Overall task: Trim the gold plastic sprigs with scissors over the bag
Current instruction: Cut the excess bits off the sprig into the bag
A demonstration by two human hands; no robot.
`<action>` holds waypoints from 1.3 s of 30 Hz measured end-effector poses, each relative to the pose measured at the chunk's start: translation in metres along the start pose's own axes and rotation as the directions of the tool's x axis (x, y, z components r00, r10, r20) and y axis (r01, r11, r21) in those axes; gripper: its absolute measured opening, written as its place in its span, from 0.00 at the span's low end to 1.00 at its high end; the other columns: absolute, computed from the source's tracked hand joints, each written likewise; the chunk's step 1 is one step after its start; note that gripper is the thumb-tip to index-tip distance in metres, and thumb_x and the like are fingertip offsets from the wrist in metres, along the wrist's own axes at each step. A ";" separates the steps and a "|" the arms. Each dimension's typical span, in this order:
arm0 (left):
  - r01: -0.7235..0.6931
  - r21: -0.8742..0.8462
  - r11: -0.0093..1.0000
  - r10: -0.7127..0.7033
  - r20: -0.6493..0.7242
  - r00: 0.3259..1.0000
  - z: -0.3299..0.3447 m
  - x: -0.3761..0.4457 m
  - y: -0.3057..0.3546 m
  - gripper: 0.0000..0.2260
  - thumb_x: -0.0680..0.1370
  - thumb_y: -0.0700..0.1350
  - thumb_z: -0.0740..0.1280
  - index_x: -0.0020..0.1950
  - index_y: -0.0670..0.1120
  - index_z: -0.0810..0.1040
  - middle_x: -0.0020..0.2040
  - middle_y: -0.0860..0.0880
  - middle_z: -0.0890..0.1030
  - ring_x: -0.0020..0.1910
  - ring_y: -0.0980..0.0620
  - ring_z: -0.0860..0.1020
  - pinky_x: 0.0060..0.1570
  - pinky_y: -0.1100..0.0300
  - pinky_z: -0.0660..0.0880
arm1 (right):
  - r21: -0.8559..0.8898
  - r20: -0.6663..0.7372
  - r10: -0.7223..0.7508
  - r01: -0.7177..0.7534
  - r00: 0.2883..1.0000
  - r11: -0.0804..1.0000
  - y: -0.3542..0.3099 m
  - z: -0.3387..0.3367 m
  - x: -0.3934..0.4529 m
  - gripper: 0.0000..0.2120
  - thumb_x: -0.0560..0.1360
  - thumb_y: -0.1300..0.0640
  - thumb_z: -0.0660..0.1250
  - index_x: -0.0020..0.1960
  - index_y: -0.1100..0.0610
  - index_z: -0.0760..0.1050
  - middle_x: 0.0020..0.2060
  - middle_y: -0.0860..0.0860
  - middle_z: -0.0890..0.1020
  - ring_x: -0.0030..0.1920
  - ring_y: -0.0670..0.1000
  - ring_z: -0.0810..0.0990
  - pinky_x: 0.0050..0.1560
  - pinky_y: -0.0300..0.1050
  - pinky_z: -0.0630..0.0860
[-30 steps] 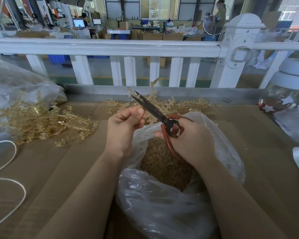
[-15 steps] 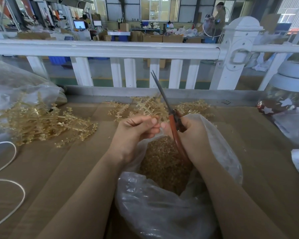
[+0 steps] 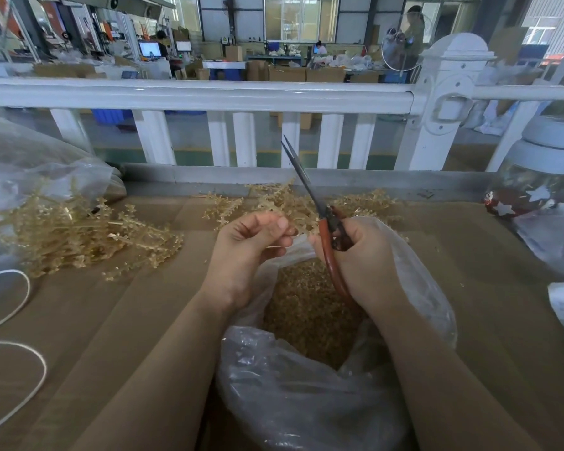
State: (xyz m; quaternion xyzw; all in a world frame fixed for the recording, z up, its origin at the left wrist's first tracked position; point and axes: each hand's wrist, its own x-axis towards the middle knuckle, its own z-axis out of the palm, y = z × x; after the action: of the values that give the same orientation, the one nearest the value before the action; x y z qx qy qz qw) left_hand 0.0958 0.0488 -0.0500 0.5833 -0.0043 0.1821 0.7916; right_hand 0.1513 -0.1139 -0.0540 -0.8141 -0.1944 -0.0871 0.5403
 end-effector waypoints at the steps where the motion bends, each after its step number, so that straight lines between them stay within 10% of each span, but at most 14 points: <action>1: 0.004 0.006 1.000 -0.004 -0.007 1.000 0.000 0.000 0.000 0.08 0.71 0.44 0.72 0.46 0.41 0.81 0.40 0.45 0.83 0.38 0.52 0.79 0.41 0.62 0.78 | -0.026 0.000 0.007 -0.007 1.000 1.000 0.000 0.000 0.000 0.05 0.75 0.50 0.74 0.42 0.46 0.80 0.33 0.41 0.82 0.39 0.38 0.81 0.36 0.29 0.75; 8: -0.027 0.005 1.000 0.028 -0.060 0.998 -0.001 0.002 -0.002 0.03 0.71 0.42 0.72 0.41 0.43 0.83 0.35 0.47 0.82 0.35 0.55 0.78 0.39 0.63 0.78 | -0.126 -0.006 -0.011 0.010 1.000 0.992 0.000 0.002 -0.003 0.07 0.75 0.45 0.74 0.45 0.47 0.81 0.33 0.43 0.82 0.38 0.43 0.81 0.45 0.46 0.81; 19: -0.155 0.004 0.988 0.155 -0.031 0.987 -0.006 0.005 -0.006 0.09 0.78 0.38 0.66 0.40 0.46 0.83 0.34 0.48 0.79 0.36 0.53 0.76 0.45 0.60 0.78 | -0.505 0.070 -0.204 0.211 0.977 0.837 0.006 0.000 -0.003 0.34 0.63 0.19 0.57 0.53 0.45 0.73 0.44 0.38 0.78 0.42 0.40 0.73 0.39 0.32 0.67; 39: -0.160 -0.011 0.987 0.160 0.020 0.987 -0.011 0.004 -0.008 0.06 0.75 0.41 0.68 0.44 0.37 0.78 0.33 0.47 0.77 0.34 0.53 0.75 0.44 0.60 0.77 | -0.620 0.047 -0.263 0.235 0.964 0.749 0.002 -0.003 -0.009 0.23 0.70 0.28 0.68 0.39 0.46 0.69 0.30 0.40 0.72 0.30 0.39 0.69 0.31 0.31 0.62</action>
State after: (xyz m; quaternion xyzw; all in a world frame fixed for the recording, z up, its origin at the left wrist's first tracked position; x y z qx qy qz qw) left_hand 0.0999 0.0581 -0.0597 0.5793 -0.0603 0.2388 0.7770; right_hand 0.1446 -0.1195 -0.0573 -0.9106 -0.2499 -0.2350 0.2305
